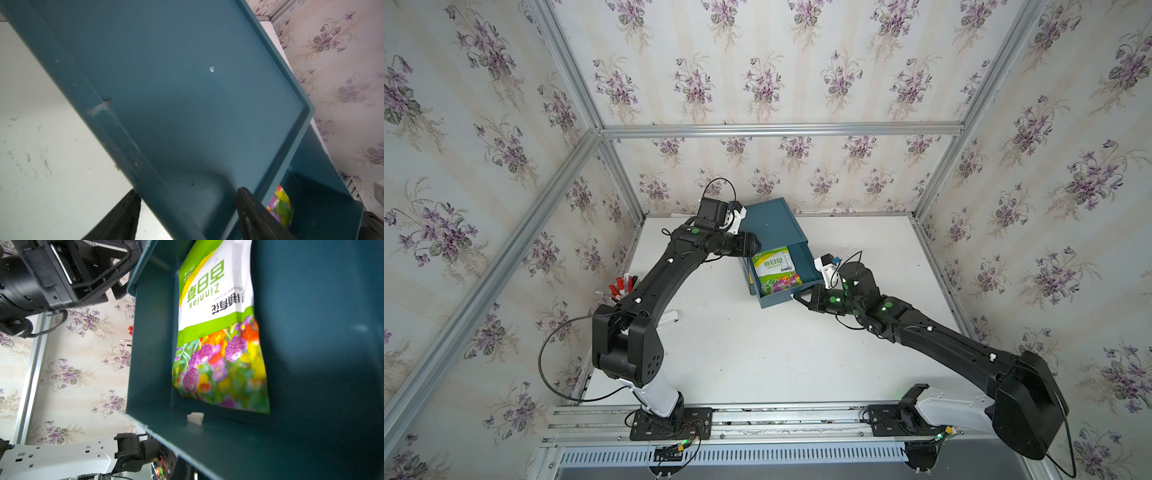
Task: Take the seed bags out of the drawer
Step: Open the drawer in the storage box.
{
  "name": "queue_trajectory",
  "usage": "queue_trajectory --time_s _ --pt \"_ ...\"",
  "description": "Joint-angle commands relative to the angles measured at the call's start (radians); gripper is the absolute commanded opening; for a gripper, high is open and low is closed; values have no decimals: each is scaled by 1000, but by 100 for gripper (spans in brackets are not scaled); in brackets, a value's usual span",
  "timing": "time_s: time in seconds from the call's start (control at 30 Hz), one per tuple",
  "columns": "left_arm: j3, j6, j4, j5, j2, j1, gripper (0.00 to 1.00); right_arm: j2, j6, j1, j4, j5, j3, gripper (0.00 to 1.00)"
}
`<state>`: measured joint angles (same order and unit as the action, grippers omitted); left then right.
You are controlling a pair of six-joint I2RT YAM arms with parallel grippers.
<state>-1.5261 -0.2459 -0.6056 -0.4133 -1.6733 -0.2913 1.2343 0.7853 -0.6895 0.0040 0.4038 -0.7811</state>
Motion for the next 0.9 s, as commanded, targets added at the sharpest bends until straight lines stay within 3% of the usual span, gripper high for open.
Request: queue_trajectory --time_s 0.0,0.53,0.8,0.87 --pt "-1 5 -1 11 0 -1 76 -22 1 -10 -20 1 12 0" --pt "7 11 -7 13 6 -3 76 -72 14 -38 -67 -40 44 0" --pt "13 14 -13 15 12 -4 76 -81 -10 -38 -114 -78 1 47" --pt "10 17 -18 16 14 -3 76 -92 -24 -38 -154 -85 -21 53"
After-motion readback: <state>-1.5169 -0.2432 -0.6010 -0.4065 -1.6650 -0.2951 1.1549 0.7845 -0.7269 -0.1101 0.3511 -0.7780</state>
